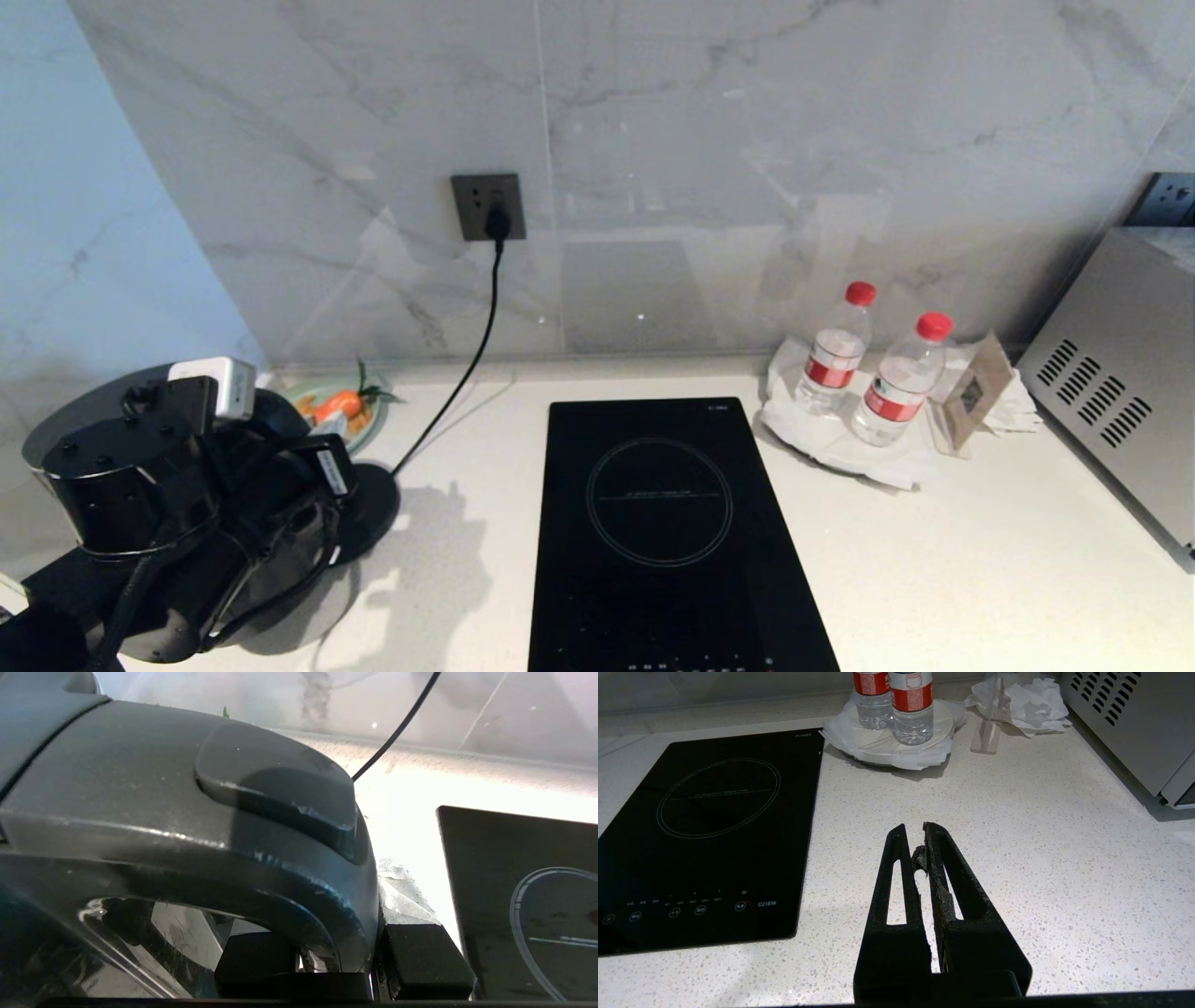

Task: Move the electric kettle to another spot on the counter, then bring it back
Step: Place it by the sink

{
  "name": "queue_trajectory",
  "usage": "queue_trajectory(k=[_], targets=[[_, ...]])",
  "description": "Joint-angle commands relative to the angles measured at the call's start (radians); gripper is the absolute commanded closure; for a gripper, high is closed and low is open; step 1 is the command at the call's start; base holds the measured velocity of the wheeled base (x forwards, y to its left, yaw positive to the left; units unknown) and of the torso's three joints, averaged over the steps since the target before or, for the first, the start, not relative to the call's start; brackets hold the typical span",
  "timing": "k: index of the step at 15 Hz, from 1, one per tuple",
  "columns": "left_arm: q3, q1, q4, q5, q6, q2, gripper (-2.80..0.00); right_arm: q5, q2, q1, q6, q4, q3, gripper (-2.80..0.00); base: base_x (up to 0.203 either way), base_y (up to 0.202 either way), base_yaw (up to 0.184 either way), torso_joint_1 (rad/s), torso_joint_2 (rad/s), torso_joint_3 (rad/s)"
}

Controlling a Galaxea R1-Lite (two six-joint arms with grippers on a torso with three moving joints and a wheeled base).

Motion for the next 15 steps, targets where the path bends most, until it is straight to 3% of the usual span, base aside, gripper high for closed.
queue_trajectory(k=[1, 2, 7, 15], targets=[[0.005, -0.009, -0.006, -0.024, -0.002, -0.030, 0.00, 0.000, 0.001, 0.000, 0.000, 0.000, 0.000, 0.00, 0.000, 0.000, 0.000, 0.000, 0.00, 0.000], [0.005, -0.007, -0.005, -0.051, -0.002, -0.033, 0.00, 0.000, 0.002, 0.000, 0.000, 0.000, 0.000, 0.00, 0.000, 0.000, 0.000, 0.000, 0.00, 0.000], [-0.007, -0.004, 0.020, -0.054, -0.004, -0.018, 0.00, 0.000, 0.002, 0.000, 0.000, 0.000, 0.000, 0.00, 0.000, 0.000, 0.000, 0.000, 0.00, 0.000], [-0.018, -0.002, 0.026, -0.053, -0.004, -0.010, 0.00, 0.000, 0.000, 0.000, 0.000, 0.000, 0.000, 0.00, 0.000, 0.000, 0.000, 0.004, 0.00, 0.177]])
